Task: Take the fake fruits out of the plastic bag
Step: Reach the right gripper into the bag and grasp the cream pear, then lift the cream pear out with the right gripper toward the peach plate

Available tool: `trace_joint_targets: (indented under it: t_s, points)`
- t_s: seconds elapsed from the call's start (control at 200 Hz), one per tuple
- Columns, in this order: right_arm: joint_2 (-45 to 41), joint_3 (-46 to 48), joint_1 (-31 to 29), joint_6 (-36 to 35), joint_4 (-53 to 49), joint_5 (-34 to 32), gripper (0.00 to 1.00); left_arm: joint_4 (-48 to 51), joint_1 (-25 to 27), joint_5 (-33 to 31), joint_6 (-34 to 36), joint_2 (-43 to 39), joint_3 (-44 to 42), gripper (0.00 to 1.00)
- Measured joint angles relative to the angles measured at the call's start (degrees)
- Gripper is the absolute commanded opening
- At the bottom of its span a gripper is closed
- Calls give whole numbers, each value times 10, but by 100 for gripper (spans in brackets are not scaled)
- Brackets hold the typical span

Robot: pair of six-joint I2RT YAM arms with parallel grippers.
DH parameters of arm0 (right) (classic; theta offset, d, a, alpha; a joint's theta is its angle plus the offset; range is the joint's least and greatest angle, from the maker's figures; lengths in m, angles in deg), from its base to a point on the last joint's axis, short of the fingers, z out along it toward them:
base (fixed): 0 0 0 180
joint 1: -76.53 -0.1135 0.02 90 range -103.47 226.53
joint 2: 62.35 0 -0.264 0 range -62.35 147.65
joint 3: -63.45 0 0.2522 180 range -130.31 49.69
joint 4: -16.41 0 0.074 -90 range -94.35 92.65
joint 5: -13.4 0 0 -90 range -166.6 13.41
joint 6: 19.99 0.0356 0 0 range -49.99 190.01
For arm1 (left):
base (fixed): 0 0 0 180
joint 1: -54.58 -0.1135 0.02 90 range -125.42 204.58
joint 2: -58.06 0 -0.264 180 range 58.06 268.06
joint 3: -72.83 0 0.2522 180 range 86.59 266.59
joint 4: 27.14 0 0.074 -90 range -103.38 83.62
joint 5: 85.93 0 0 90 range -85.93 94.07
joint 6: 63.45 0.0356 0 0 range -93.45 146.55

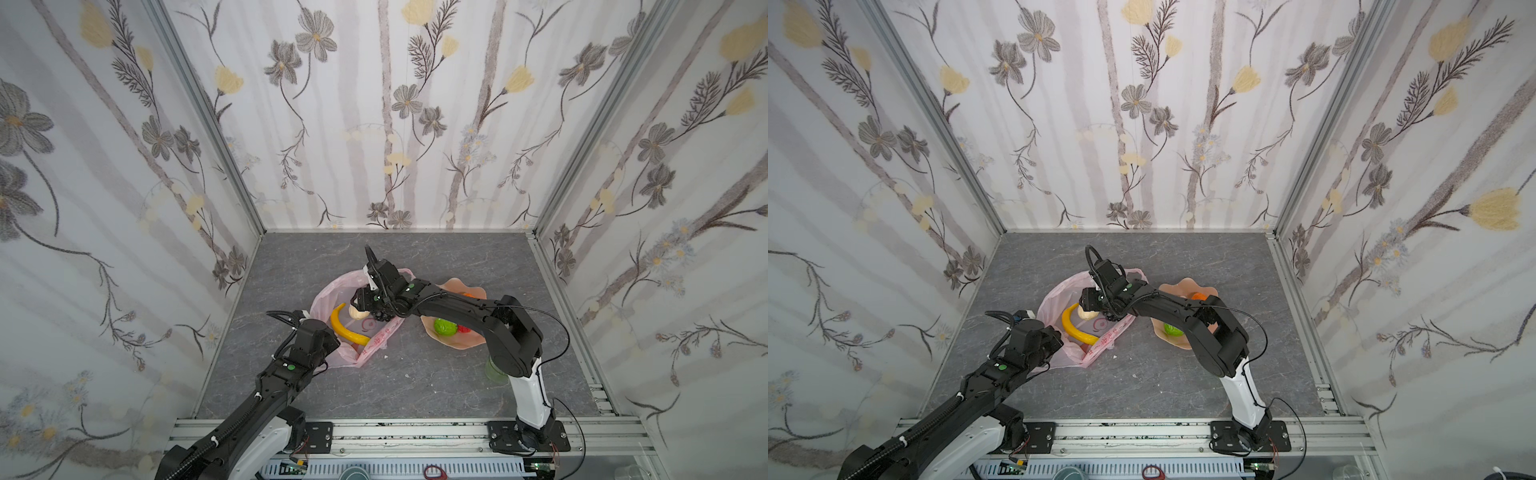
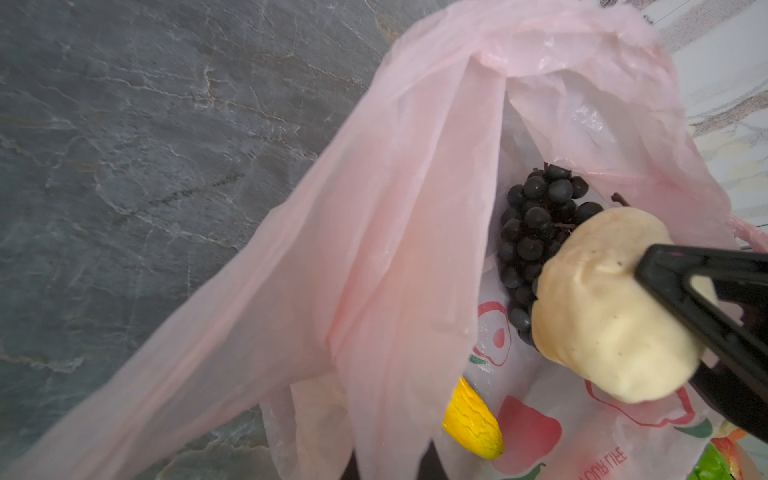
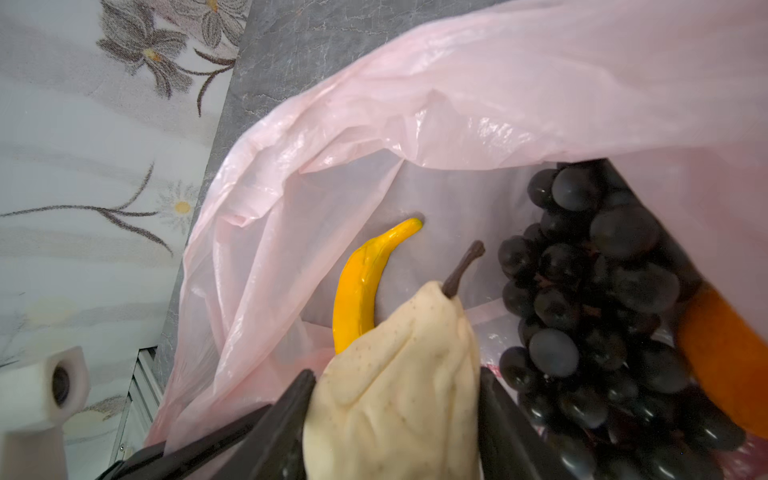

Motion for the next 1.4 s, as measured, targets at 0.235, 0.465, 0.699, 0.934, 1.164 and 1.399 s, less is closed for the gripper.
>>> trace_joint_targets:
  t_s: [0.235, 0.465, 0.699, 0.934, 1.164, 1.399]
  points:
    - [-51, 49, -8, -11, 15, 0, 57, -25, -14, 14, 17, 27, 2, 9]
    - [-113, 99, -13, -29, 36, 0, 56, -37, -30, 33, 36, 39, 4, 9]
    - [-188, 138, -14, -56, 30, -40, 56, -45, -37, 37, 41, 39, -1, 9]
    - [-281, 190, -7, -78, 4, -159, 55, -50, -40, 39, 41, 39, -5, 9]
    - [-359, 247, 8, -82, -40, -288, 54, -53, -41, 43, 41, 38, -11, 9]
    - [-399, 293, 10, -71, -58, -372, 53, -60, -41, 43, 41, 43, -16, 9]
